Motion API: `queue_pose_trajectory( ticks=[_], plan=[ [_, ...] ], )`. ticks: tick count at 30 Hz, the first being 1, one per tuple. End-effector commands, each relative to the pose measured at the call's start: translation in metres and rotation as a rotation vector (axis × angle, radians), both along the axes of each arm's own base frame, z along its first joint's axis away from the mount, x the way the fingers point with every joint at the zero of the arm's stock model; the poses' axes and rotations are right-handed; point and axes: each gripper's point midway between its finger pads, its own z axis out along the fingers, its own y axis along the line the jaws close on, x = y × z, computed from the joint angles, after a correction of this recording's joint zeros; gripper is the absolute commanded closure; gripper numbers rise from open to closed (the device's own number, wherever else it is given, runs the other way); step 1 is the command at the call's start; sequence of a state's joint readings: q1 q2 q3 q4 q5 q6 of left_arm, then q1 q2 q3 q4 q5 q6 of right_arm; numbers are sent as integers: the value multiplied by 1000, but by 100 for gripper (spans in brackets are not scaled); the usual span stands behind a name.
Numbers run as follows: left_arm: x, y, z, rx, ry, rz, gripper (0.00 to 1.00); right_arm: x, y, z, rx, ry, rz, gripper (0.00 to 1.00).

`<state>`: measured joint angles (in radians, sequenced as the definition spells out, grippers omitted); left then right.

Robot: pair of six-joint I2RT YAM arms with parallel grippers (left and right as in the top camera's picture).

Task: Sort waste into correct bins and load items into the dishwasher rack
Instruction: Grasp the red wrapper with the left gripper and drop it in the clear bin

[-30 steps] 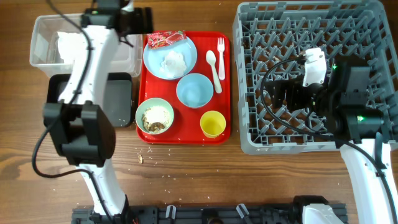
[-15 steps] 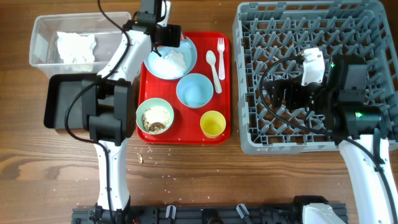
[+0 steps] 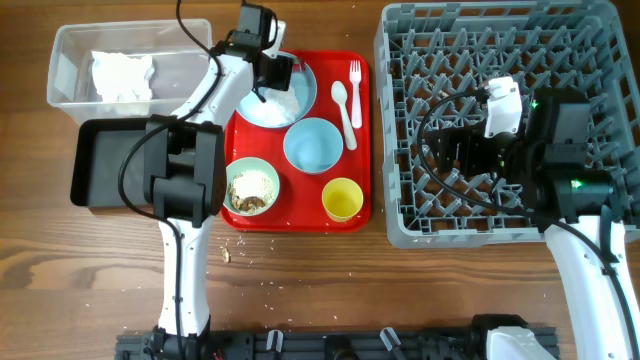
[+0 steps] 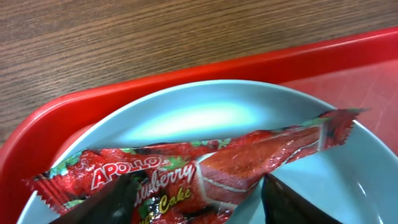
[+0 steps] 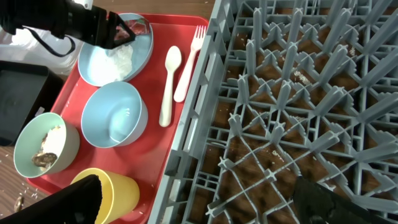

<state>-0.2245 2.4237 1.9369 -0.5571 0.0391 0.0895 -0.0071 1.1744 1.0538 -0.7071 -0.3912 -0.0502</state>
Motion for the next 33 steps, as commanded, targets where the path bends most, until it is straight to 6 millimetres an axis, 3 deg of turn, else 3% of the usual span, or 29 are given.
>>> queue_pose_trajectory(
  ticks=[1,3,6,9,15,17,20,25,27,28,29,30,33],
  plan=[
    [-11,-1,-26,16,72,-14,78,4,0,5,-7,-14,-4,0],
    [-12,-1,-26,17,78,-14,96,4,0,5,-7,-14,-4,0],
    [-12,-1,-13,10,64,-5,96,4,0,5,-7,-14,-4,0],
    [-2,-2,32,-18,-18,17,96,4,0,5,-7,-14,-4,0],
    [-4,-1,161,-80,-222,33,96,4,0,5,-7,-14,-3,1],
    [-6,10,185,-57,-267,63,96,4,0,5,-7,-14,-4,0],
    [-5,60,185,62,-267,190,96,4,0,5,-7,-14,-4,0],
    [-10,159,128,57,-106,455,96,4,0,5,-7,-14,-4,0],
    [-11,181,115,30,-80,545,94,4,0,5,-3,-12,-7,0],
    [-13,184,113,14,-69,560,63,4,0,5,-2,-11,-9,0],
    [-13,178,112,-27,-53,537,23,4,0,5,-2,-12,-8,0],
    [-13,169,116,-64,-54,511,9,4,0,5,-2,-11,-8,0],
    [-14,133,140,-143,-76,425,9,4,0,5,-2,-11,-8,0]
  ],
)
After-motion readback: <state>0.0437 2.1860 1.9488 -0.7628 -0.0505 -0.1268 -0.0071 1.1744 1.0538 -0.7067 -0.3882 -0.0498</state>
